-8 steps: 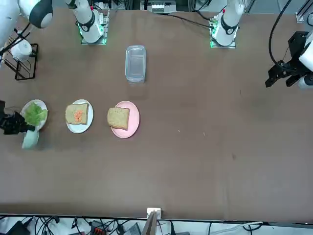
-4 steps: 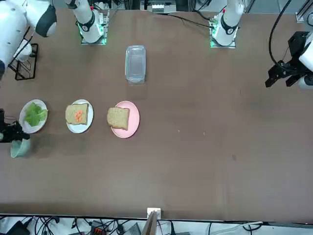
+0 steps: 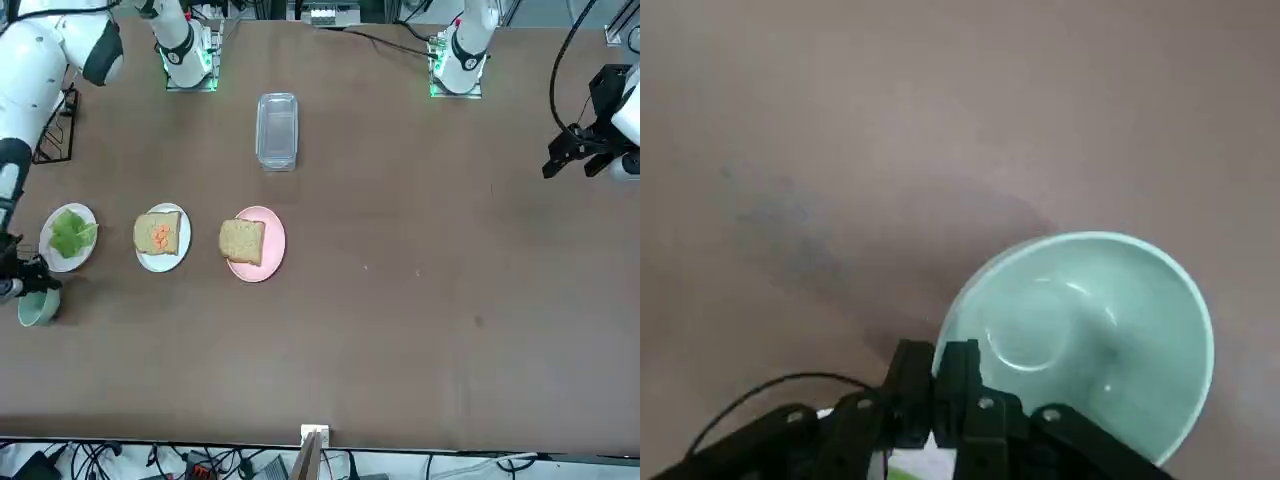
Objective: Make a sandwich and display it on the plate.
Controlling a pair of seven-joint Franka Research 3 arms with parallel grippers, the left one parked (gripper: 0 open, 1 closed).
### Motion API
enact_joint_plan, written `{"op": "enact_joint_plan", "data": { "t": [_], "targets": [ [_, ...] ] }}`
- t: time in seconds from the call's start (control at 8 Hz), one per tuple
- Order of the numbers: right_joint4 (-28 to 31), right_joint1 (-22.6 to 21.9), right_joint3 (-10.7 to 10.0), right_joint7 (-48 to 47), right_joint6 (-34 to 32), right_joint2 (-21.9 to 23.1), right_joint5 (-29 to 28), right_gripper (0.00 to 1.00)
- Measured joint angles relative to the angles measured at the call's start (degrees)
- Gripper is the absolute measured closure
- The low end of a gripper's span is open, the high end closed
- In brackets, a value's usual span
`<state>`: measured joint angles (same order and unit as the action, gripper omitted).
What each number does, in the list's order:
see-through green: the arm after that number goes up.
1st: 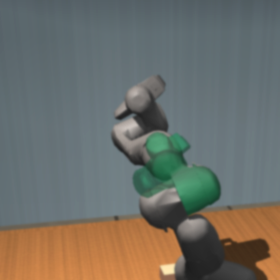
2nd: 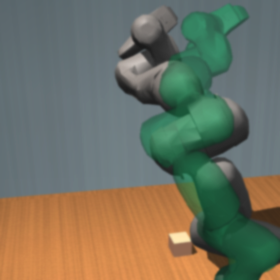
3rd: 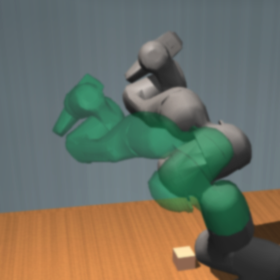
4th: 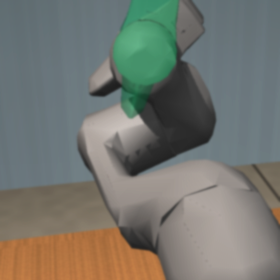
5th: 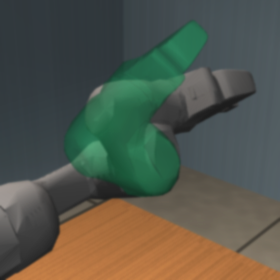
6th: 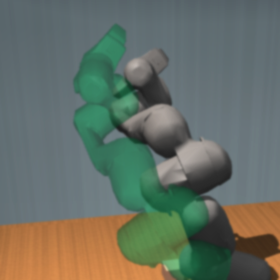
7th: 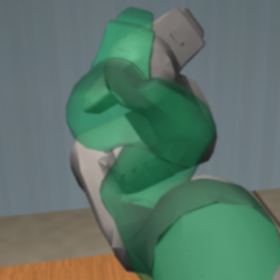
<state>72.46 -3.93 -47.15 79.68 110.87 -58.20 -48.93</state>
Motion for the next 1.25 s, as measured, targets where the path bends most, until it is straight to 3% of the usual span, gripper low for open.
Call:
{"op": "enact_joint_plan", "data": {
  "t": [1.0,1.12,1.25],
  "targets": [
    [0.0,-5.2,0.2,-6.7,11.7,-2.1,9.7,0.96],
    [0.0,-5.2,0.3,-6.8,11.8,-2.4,9.7,0.95],
    [0.1,-5.1,0.6,-6.9,12.0,-2.5,9.7,0.87]
  ]
}}
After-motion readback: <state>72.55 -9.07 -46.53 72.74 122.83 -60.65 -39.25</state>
